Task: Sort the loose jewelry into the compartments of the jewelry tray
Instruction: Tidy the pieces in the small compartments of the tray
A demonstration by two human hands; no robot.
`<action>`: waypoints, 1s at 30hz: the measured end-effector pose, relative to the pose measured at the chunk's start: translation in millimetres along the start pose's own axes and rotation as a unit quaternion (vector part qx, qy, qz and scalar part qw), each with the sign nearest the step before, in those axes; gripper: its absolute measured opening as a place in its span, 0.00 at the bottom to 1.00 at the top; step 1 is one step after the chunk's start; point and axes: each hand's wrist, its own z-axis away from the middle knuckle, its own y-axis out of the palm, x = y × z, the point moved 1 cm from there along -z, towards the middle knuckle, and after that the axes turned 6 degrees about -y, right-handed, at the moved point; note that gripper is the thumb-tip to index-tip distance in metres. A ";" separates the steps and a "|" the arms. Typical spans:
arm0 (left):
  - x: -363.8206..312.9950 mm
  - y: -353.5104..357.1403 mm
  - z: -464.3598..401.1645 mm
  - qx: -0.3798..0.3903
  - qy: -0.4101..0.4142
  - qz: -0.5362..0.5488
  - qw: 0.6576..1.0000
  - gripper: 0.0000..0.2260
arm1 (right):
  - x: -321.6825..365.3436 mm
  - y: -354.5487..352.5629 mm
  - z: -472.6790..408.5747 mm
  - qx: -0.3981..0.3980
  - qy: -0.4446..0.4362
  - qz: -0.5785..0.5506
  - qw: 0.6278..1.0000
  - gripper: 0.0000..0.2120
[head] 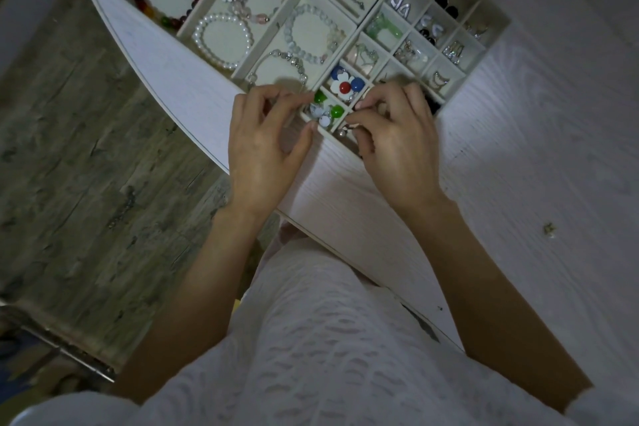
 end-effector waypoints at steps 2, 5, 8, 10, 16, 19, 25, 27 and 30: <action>0.6 -0.5 -0.9 0.000 0.001 0.000 1.000 0.12 | -0.5 -0.9 1.5 -0.006 -0.002 0.017 1.000 0.04; 1.1 -0.5 -1.6 0.000 0.003 0.001 1.000 0.12 | 0.0 1.8 1.9 0.001 -0.004 0.037 0.999 0.06; 1.1 -0.2 -1.4 0.001 0.005 0.003 1.000 0.12 | 3.8 5.3 -0.7 -0.001 0.001 0.053 0.999 0.05; 1.3 -0.4 -1.5 0.003 0.006 0.003 1.000 0.12 | 7.8 8.1 -1.7 -0.013 0.007 0.083 0.996 0.03; 1.5 -1.5 -2.1 0.004 0.012 0.000 1.000 0.13 | 13.4 13.5 -0.3 -0.041 0.049 0.126 0.990 0.02; 0.4 -1.1 -1.8 0.003 0.025 -0.003 1.000 0.13 | 14.3 9.6 5.0 -0.042 0.047 0.103 0.993 0.06; -9.4 1.5 4.3 0.024 0.105 -0.019 0.994 0.09 | 1.3 -32.8 37.1 -0.097 0.075 0.020 0.992 0.06; -12.9 4.2 8.1 0.041 0.133 -0.021 0.990 0.08 | -12.5 -47.6 58.8 -0.119 0.102 0.022 0.987 0.06; -24.2 10.5 14.1 0.082 0.167 -0.017 0.982 0.06 | -37.1 -64.5 105.2 -0.088 0.173 0.039 0.980 0.04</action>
